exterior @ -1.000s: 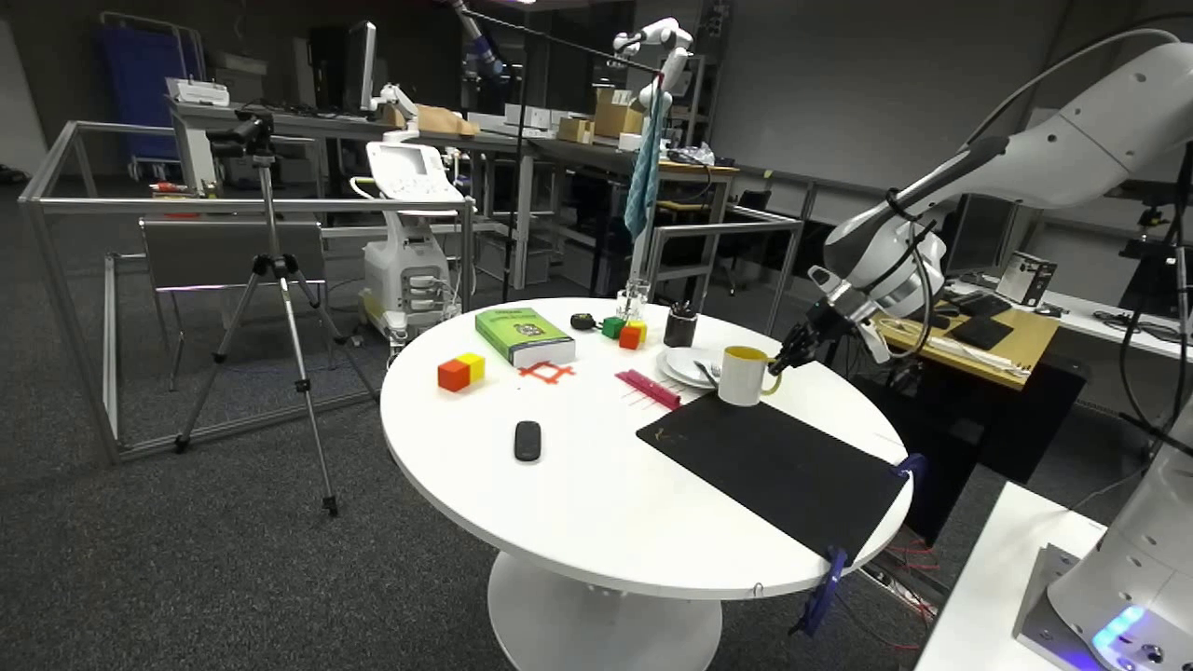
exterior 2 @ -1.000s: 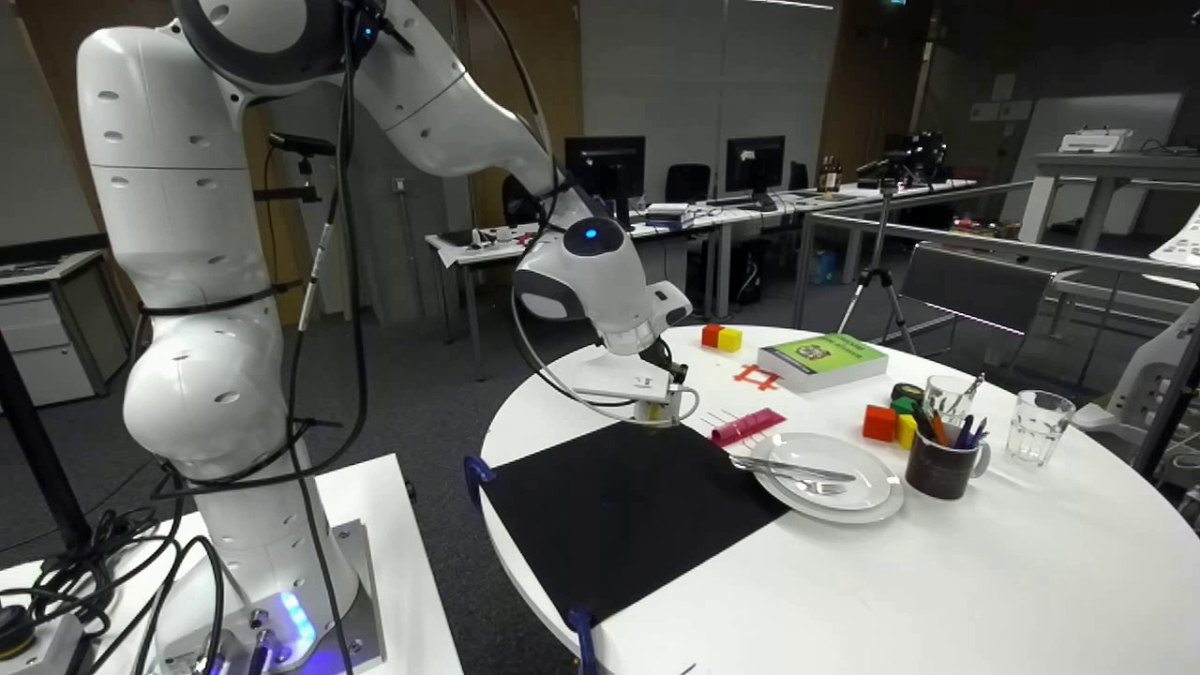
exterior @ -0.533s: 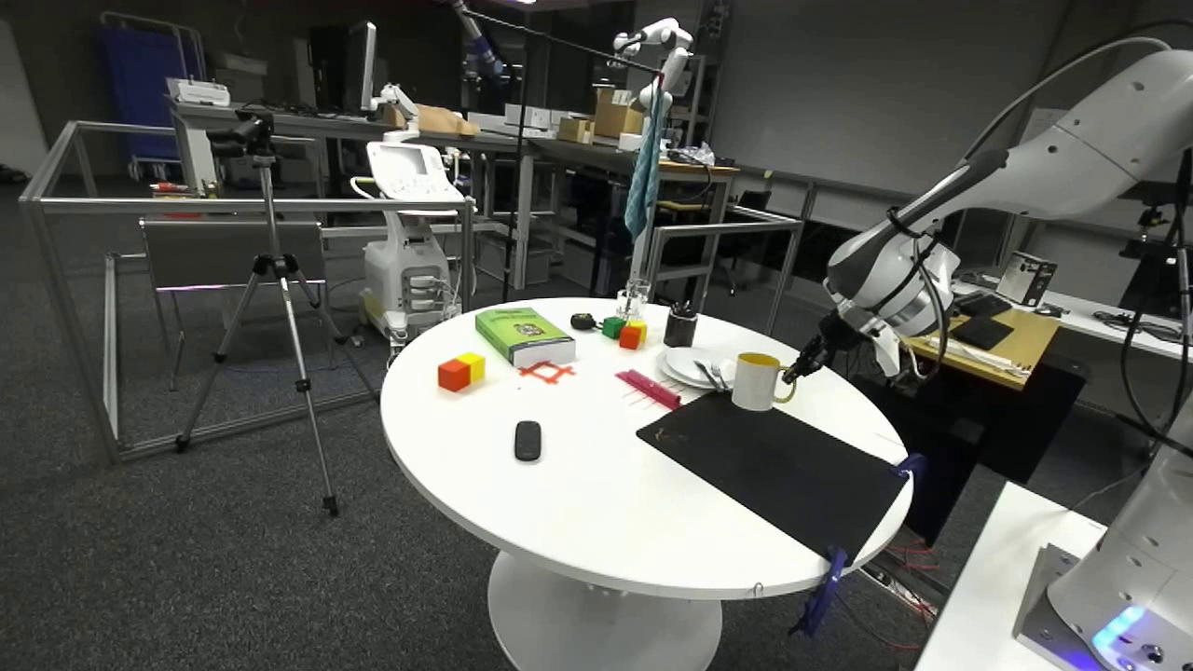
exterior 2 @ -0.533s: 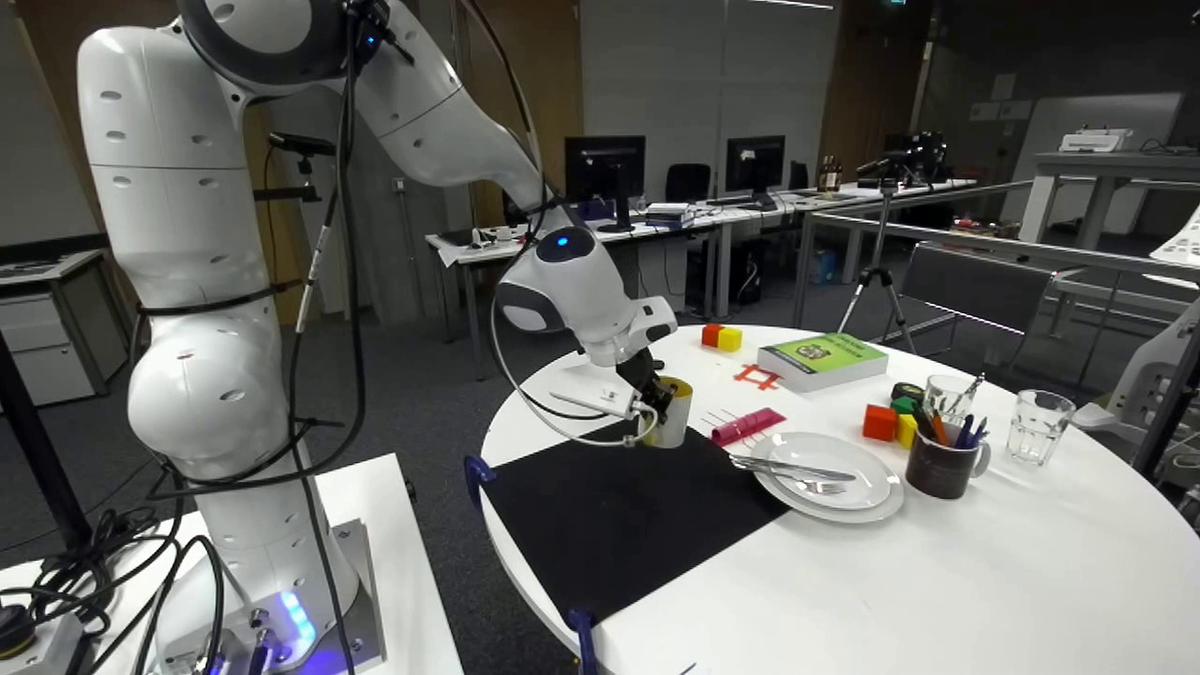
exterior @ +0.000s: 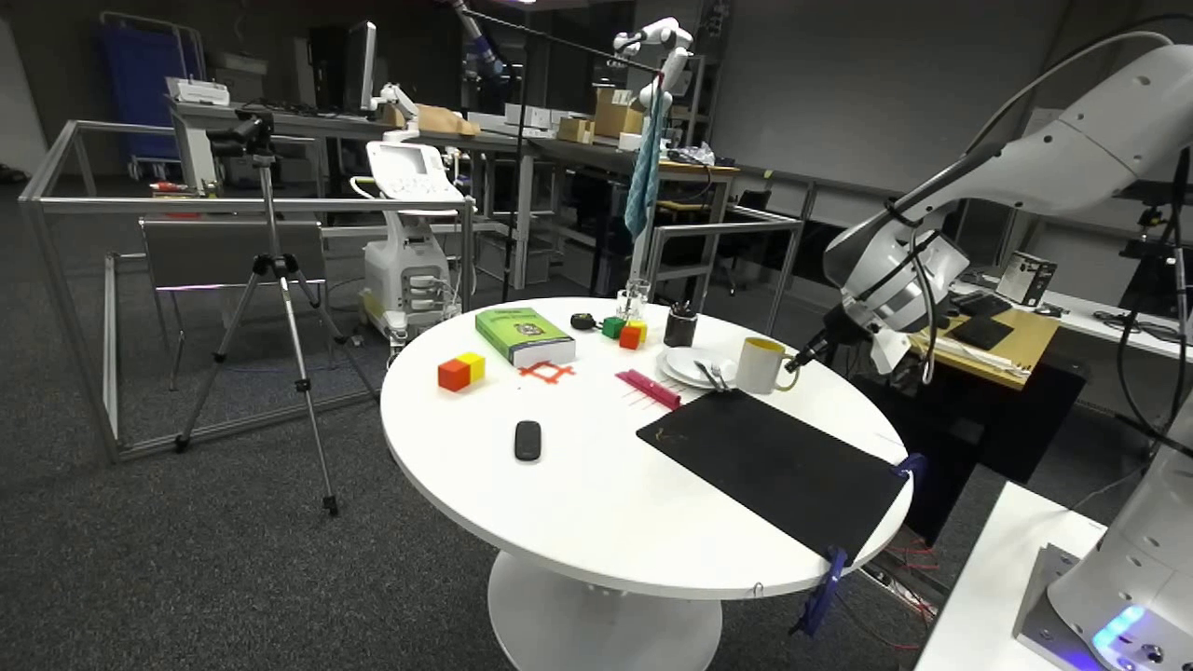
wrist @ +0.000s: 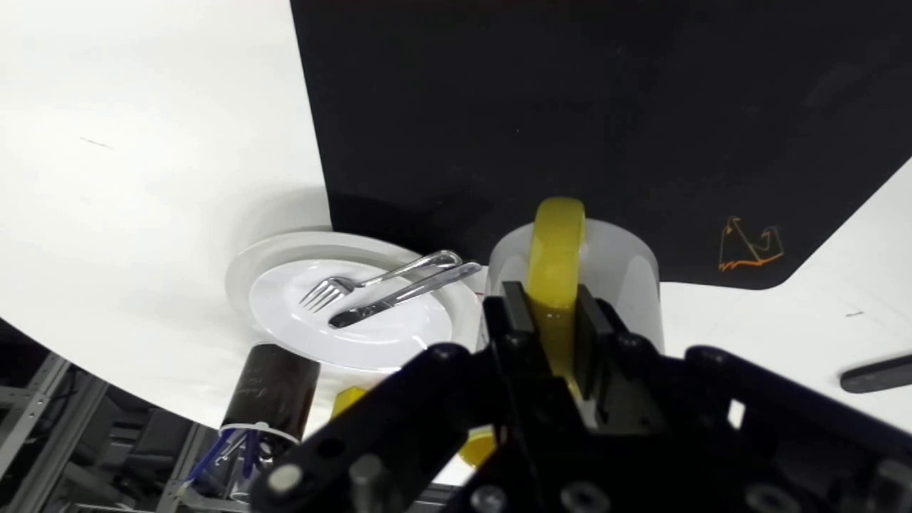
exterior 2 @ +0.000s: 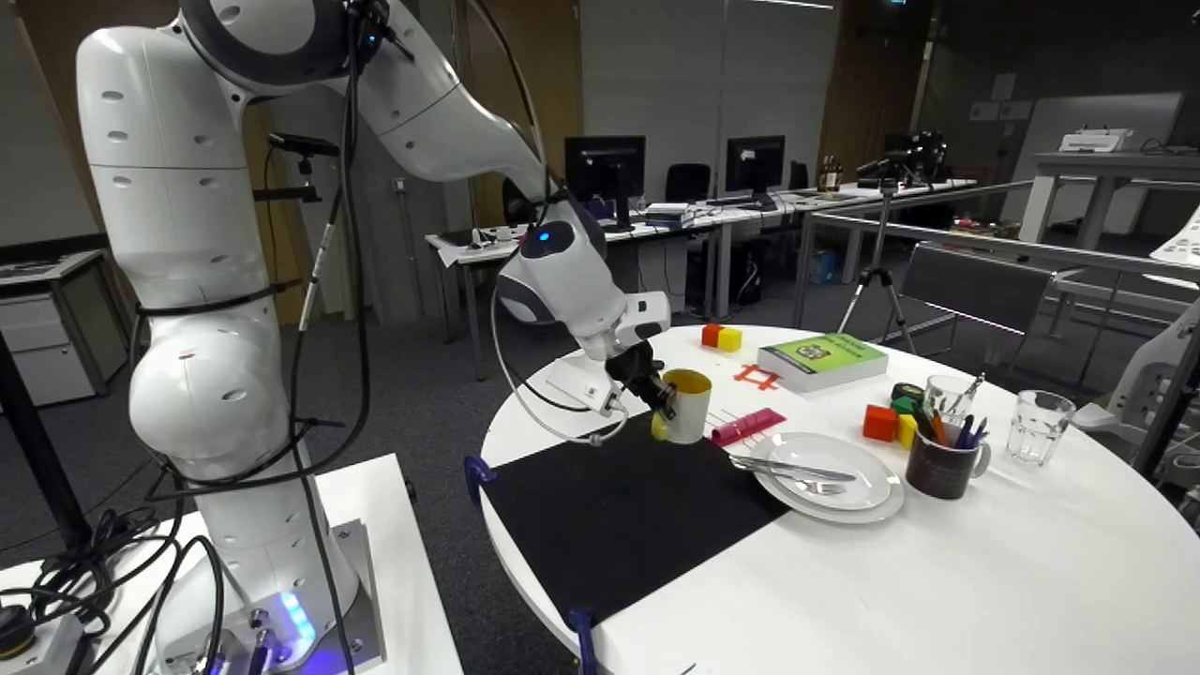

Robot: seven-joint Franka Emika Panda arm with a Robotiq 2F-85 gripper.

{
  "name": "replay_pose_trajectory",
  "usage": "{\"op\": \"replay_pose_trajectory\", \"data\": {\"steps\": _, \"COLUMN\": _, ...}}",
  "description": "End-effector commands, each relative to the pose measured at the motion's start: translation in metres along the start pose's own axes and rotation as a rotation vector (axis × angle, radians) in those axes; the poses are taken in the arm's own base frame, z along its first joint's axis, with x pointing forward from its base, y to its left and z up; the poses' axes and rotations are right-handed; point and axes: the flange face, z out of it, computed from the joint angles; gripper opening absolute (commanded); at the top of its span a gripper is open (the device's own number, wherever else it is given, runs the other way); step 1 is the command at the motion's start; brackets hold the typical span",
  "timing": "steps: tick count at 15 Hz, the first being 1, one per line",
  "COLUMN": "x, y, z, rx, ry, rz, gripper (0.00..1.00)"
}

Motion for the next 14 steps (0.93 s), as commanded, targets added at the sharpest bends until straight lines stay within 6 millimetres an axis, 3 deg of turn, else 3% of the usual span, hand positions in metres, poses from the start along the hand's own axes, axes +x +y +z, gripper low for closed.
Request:
{"op": "replay_pose_trajectory", "data": {"steps": 1, "x": 0.015, "y": -0.001, "z": -0.021, "rx": -0.064, "ry": 0.06, "rz": 0.06, "gripper": 0.04}}
{"op": "replay_pose_trajectory", "data": {"steps": 2, "x": 0.002, "y": 0.001, "z": -0.003, "rx": -0.026, "ry": 0.011, "rz": 0.024, "gripper": 0.04}}
{"op": "replay_pose_trajectory", "data": {"steps": 3, "x": 0.002, "y": 0.0, "z": -0.003, "rx": -0.028, "ry": 0.01, "rz": 0.024, "gripper": 0.18}}
{"op": "replay_pose_trajectory", "data": {"steps": 8, "x": -0.006, "y": -0.001, "z": 0.006, "rx": -0.024, "ry": -0.017, "rz": 0.022, "gripper": 0.18}}
{"op": "replay_pose_trajectory", "data": {"steps": 9, "x": -0.006, "y": -0.001, "z": 0.007, "rx": -0.024, "ry": -0.018, "rz": 0.022, "gripper": 0.04}}
{"op": "replay_pose_trajectory", "data": {"steps": 14, "x": -0.016, "y": -0.02, "z": 0.018, "rx": -0.031, "ry": -0.052, "rz": -0.006, "gripper": 0.04}}
